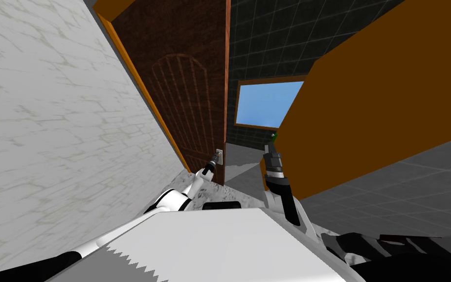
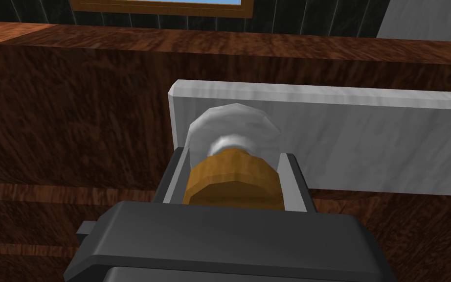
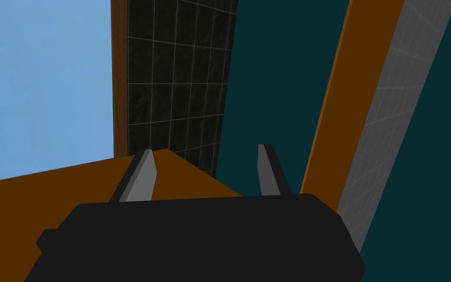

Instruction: Push the door open

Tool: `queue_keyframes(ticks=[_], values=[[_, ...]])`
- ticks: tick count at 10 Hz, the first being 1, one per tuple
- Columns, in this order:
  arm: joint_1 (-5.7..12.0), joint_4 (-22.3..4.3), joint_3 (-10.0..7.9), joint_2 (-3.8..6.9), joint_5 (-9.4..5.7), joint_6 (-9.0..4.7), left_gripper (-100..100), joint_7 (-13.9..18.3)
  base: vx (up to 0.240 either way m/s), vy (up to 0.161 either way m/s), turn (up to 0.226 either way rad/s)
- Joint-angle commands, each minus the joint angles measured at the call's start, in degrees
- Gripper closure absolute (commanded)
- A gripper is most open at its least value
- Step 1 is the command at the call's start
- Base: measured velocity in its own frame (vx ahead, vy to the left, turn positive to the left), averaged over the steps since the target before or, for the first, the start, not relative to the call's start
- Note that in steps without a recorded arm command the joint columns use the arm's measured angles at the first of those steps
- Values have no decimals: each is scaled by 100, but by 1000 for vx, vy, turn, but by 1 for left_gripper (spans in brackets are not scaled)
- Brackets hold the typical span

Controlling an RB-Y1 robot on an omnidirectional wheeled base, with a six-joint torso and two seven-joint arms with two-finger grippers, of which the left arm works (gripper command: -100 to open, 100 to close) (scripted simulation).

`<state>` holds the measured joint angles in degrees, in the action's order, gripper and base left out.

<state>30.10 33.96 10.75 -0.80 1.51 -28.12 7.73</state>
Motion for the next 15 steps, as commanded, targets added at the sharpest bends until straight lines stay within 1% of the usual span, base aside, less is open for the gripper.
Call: queue_keyframes(ticks=[1,4,5,6,7,8,9,10,11,12,13,15], values=[[27,7,-66,90,-23,-13,100,-16,127,-113,54],[27,7,-66,90,-23,-13,100,-16,43,-28,0],[20,5,-157,185,-55,-13,100,-49,105,-78,33],[17,4,-184,210,-64,-13,100,-59,157,-130,42],[13,3,-239,260,-83,-12,100,-79,167,-142,57],[10,2,-270,284,-94,-12,100,-90,125,-133,49],[10,2,-270,284,-94,-12,100,-90,83,-83,36],[2,0,-366,356,-128,-12,100,-125,145,-110,35],[-1,-1,-401,379,-140,-12,100,-138,172,-133,59],[-7,-3,-471,424,-164,-12,100,-163,170,-166,72],[-7,-3,-471,424,-164,-12,100,-163,108,-121,68],[-19,-6,-620,500,-216,-12,100,-217,125,-121,76]])
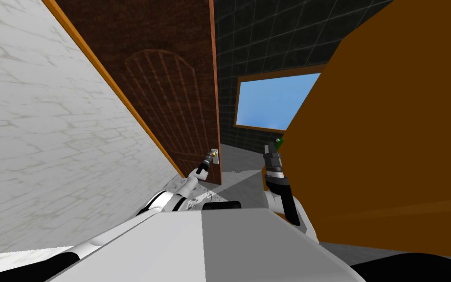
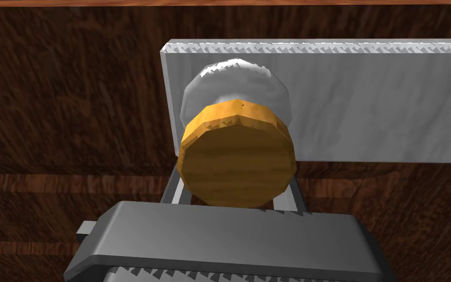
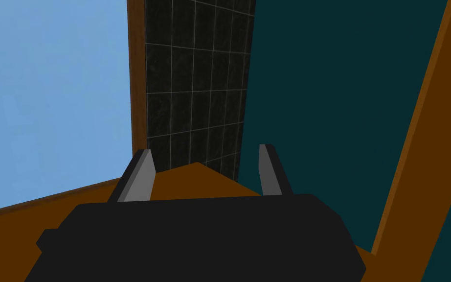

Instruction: Push the door open

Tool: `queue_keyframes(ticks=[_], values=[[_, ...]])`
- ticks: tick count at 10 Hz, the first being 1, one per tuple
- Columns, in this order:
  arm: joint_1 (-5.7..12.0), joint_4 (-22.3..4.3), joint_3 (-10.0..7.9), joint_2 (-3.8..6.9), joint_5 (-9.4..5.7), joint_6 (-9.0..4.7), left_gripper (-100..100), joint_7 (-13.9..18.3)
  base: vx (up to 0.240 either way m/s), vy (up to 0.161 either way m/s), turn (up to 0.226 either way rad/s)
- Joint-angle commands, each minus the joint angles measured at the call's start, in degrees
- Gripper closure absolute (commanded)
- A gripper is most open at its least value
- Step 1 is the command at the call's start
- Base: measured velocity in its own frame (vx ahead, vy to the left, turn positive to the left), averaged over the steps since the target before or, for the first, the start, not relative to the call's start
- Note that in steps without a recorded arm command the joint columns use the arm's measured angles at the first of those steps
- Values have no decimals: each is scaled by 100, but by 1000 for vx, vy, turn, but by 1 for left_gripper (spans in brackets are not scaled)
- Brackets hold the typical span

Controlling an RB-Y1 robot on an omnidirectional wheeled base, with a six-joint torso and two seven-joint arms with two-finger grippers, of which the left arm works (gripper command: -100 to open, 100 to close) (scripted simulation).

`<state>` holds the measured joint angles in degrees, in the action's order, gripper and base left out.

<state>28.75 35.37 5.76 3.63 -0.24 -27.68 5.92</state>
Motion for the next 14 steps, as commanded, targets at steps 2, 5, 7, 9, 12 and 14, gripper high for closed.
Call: queue_keyframes(ticks=[2,5,7,9,12,14], values=[[106,-150,-235,106,-81,-55,100,-78,156,-140,106],[203,-340,-169,74,-72,-148,-100,-27,-143,-8,12],[206,-328,-147,47,-71,-144,-100,-7,-207,30,15],[210,-315,-124,0,-71,-140,-100,13,-220,2,13],[205,-290,-98,-44,-69,-125,-100,44,-186,5,11],[199,-303,-120,-2,-76,-156,-100,28,115,-20,-21]])
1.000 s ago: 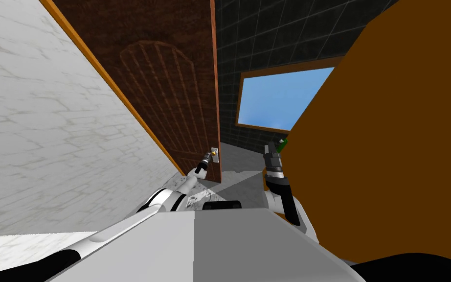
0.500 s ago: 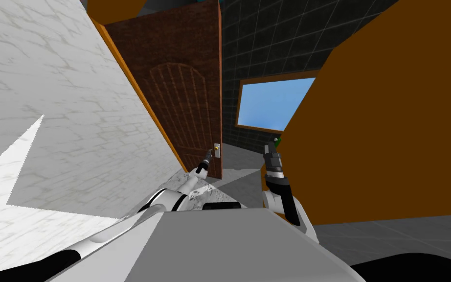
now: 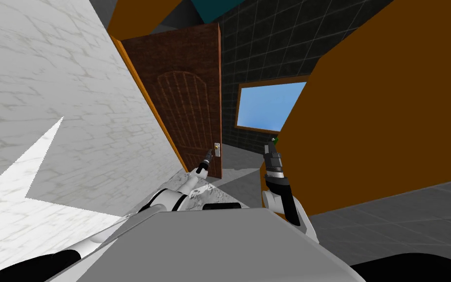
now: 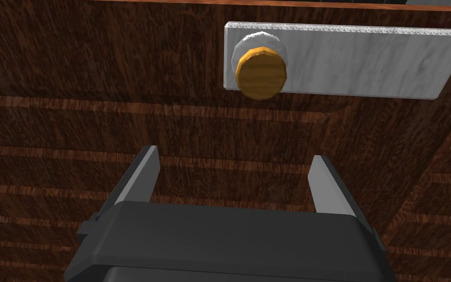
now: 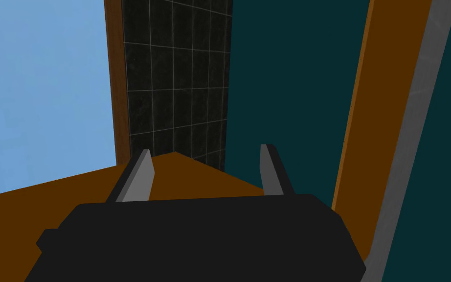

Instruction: Push the door open

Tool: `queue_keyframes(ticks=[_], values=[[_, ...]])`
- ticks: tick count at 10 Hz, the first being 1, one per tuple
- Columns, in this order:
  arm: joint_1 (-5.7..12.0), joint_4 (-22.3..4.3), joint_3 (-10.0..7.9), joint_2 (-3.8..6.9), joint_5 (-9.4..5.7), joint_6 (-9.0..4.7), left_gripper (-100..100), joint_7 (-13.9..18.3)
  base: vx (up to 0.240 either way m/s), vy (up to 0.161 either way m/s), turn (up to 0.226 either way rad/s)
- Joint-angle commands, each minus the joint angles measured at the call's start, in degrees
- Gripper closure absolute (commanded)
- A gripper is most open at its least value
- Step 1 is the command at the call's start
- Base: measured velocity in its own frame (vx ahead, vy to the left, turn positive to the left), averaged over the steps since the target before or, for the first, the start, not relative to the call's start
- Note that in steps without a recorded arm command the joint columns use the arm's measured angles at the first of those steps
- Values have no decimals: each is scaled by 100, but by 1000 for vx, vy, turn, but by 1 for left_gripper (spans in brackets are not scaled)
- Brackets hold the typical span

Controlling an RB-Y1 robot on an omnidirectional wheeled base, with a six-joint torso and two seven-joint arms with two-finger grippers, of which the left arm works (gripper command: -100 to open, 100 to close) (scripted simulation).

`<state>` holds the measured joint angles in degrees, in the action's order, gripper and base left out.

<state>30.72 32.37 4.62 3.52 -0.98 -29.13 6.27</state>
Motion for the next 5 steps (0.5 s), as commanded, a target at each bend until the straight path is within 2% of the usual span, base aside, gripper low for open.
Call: queue_keyframes(ticks=[1,5], values=[[-1,-6,-15,20,-4,-22,-100,-14,200,-55,-24],[-15,-17,-63,12,-17,-71,-100,-51,209,-66,-22]])
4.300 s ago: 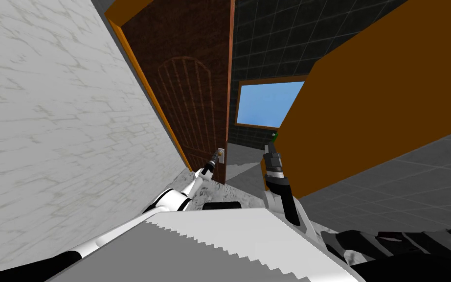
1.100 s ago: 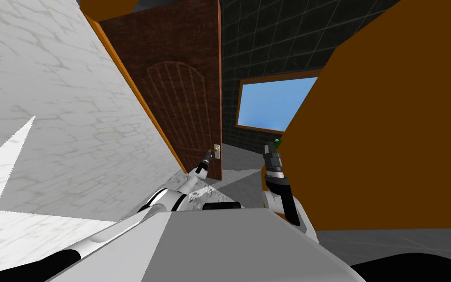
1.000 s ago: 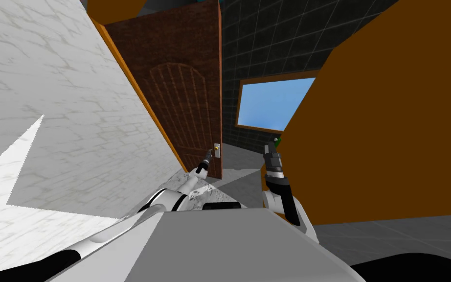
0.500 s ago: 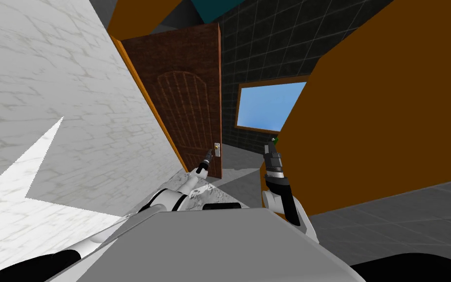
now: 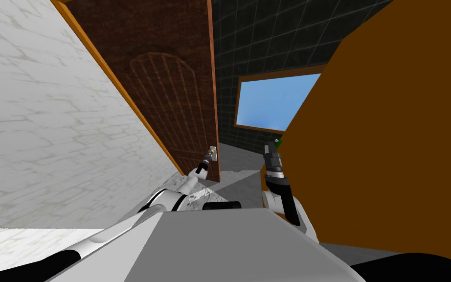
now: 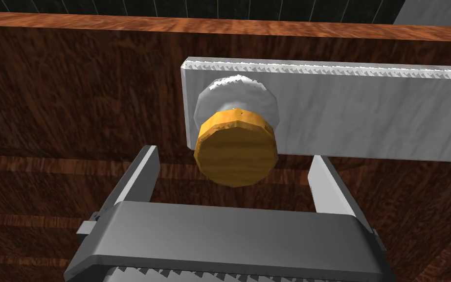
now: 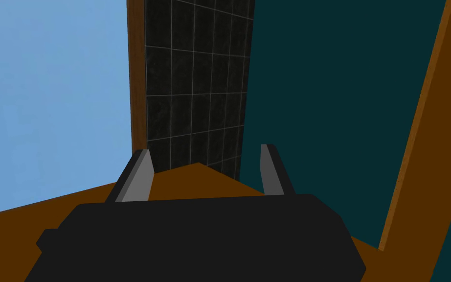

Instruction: Push the door open

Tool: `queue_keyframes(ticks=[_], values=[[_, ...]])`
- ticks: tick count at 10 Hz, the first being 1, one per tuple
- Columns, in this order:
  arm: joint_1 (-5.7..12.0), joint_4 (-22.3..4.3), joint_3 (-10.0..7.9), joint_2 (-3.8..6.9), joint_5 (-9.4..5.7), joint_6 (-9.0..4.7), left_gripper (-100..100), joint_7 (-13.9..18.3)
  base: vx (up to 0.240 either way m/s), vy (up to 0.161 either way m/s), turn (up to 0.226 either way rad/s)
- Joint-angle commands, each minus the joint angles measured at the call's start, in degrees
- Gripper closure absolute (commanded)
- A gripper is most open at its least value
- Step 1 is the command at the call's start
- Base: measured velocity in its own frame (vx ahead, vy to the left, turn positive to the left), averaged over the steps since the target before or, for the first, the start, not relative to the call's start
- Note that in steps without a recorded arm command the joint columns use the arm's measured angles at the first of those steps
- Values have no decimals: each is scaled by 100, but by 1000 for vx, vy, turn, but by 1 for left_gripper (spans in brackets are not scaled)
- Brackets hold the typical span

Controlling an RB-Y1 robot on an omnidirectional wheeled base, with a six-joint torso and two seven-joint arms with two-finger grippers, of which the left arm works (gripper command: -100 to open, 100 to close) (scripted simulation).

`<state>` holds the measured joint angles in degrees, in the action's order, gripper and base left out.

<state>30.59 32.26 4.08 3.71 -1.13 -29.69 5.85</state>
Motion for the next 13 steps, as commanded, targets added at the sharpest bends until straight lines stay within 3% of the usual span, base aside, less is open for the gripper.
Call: queue_keyframes(ticks=[1,2,3,8,13], values=[[-6,-8,-20,-25,-5,-26,-100,-17,217,-76,-22],[-4,-4,-12,-13,-3,-15,-100,-9,95,-32,2],[-4,-4,-12,-13,-3,-15,100,-9,-13,4,3],[-4,-4,-12,-13,-3,-15,100,-9,-18,6,-2],[-27,-25,-233,99,-81,4,100,-125,135,-79,40]])
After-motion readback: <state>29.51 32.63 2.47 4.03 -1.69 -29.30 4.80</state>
